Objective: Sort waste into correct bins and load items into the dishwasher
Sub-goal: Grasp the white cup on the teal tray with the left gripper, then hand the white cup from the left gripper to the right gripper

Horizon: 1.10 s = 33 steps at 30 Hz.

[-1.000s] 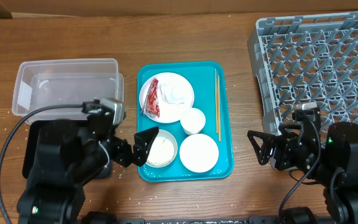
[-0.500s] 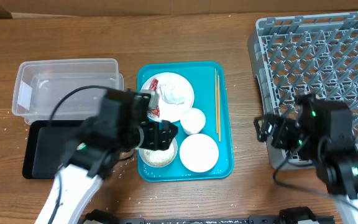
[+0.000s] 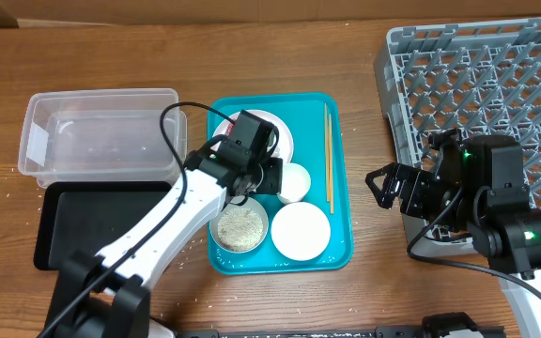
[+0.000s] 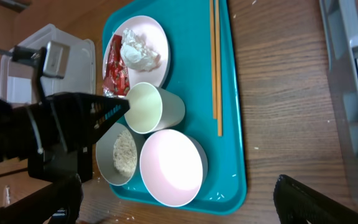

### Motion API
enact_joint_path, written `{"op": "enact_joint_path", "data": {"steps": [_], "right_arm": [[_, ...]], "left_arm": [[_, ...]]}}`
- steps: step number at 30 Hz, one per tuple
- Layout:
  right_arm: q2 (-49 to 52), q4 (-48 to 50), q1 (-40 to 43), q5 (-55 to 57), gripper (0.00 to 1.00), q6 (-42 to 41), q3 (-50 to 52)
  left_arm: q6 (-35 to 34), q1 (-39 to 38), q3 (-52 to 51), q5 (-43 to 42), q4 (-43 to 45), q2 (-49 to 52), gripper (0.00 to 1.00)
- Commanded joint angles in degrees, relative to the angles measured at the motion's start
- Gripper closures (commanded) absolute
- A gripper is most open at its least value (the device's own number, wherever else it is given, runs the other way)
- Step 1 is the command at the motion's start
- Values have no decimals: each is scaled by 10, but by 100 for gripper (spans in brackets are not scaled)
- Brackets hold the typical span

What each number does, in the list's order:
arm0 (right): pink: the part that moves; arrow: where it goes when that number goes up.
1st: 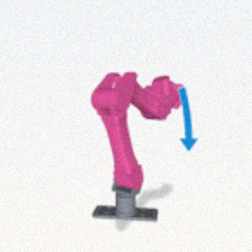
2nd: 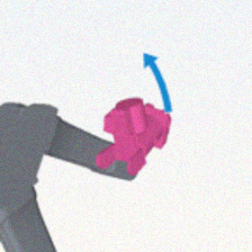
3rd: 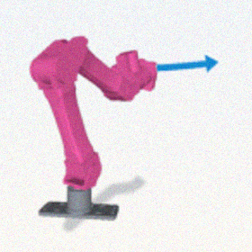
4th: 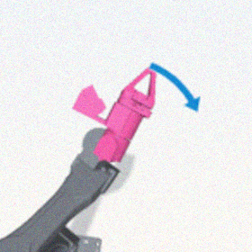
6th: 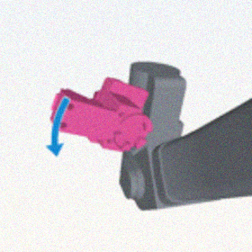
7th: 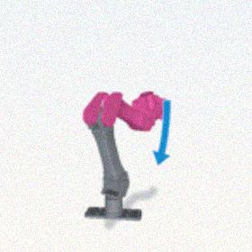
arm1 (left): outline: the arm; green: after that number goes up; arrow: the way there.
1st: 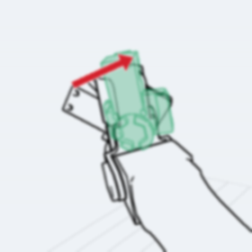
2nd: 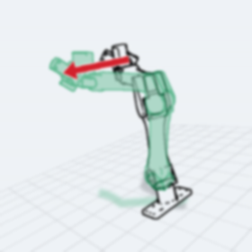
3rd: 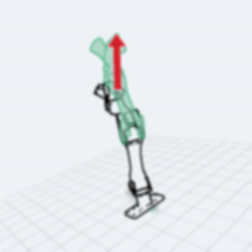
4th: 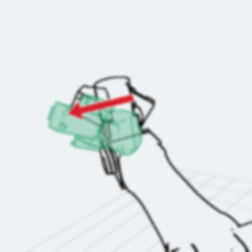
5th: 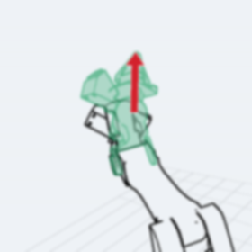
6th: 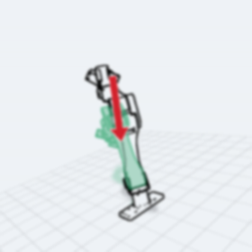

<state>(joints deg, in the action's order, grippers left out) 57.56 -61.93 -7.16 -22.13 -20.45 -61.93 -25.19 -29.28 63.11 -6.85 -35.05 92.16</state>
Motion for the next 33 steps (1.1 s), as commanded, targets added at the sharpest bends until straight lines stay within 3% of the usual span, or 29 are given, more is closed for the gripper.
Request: {"op": "enact_joint_path", "data": {"steps": [1,3,7,16,19,21,22,26,33], "right_arm": [[-3,-5,1,-7,0,-2,-22],[-3,-8,1,-7,0,-2,-22],[-3,-10,1,-7,0,-2,-22],[-3,2,1,-8,0,-2,-22],[-3,27,1,-73,0,45,-22],[-3,55,1,-183,0,113,-22],[-3,70,1,-232,0,135,-22],[-2,161,0,-379,3,144,-22],[30,249,-64,-420,4,101,-22]], "left_arm": [[-5,-5,12,-27,11,30,48],[-5,-5,12,-33,10,41,53],[-6,-4,12,-35,6,44,96],[23,49,66,-88,-77,-45,96],[84,107,79,-294,-75,-80,96],[116,141,79,-422,-72,-86,96],[141,167,79,-526,-74,-86,96],[200,224,79,-775,-82,-84,96],[203,217,79,-831,-80,-84,96]]}}
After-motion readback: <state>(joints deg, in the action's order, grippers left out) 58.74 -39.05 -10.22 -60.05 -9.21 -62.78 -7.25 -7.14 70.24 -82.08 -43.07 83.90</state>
